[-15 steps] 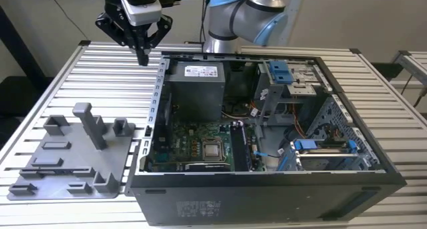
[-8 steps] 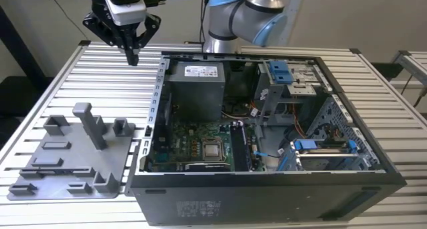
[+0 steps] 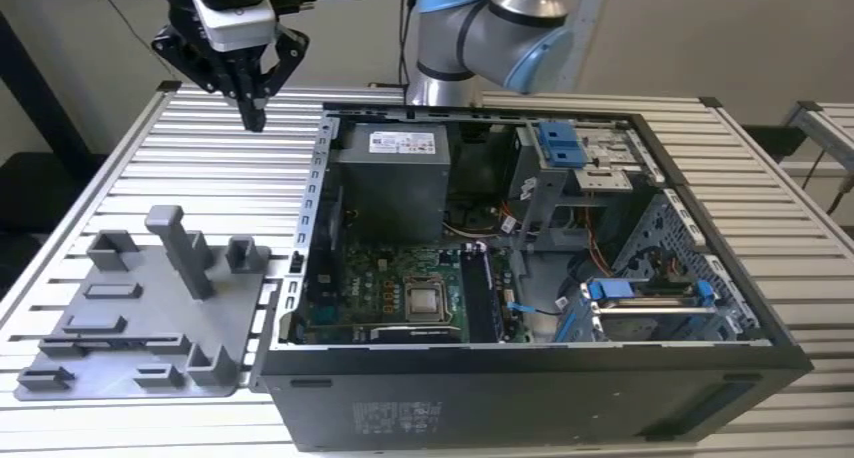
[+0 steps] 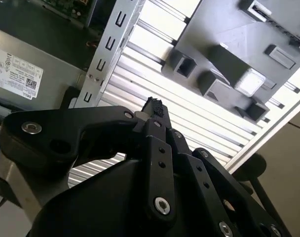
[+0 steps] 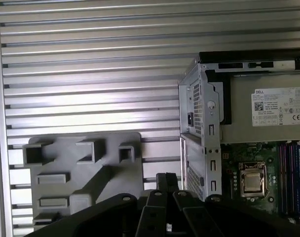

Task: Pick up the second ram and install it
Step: 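Reach for the second ram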

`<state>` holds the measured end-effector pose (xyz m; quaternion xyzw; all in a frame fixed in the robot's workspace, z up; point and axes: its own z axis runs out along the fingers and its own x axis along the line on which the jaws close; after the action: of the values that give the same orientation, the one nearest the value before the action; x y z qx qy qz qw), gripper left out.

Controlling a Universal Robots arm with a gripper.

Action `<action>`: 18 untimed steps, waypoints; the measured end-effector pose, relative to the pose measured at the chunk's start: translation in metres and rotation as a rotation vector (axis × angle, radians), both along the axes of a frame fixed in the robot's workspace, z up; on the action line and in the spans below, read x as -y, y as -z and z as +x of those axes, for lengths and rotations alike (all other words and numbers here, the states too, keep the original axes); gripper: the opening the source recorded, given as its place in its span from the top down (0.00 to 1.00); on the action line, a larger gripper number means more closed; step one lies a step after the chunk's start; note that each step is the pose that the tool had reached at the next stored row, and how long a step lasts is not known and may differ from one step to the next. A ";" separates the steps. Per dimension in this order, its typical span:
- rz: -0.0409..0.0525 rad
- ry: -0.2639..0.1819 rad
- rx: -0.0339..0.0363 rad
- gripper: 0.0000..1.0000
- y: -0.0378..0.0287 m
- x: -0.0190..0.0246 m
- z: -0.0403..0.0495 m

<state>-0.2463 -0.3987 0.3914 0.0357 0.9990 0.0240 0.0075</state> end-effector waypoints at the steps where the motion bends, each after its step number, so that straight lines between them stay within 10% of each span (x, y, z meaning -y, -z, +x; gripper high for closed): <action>1: 0.0000 0.000 0.0000 0.89 0.0001 0.0000 -0.0020; 18: 0.0000 0.000 0.0006 0.89 0.0011 0.0000 -0.0566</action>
<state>-0.3029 -0.3987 0.3902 0.0357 0.9990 0.0240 0.0078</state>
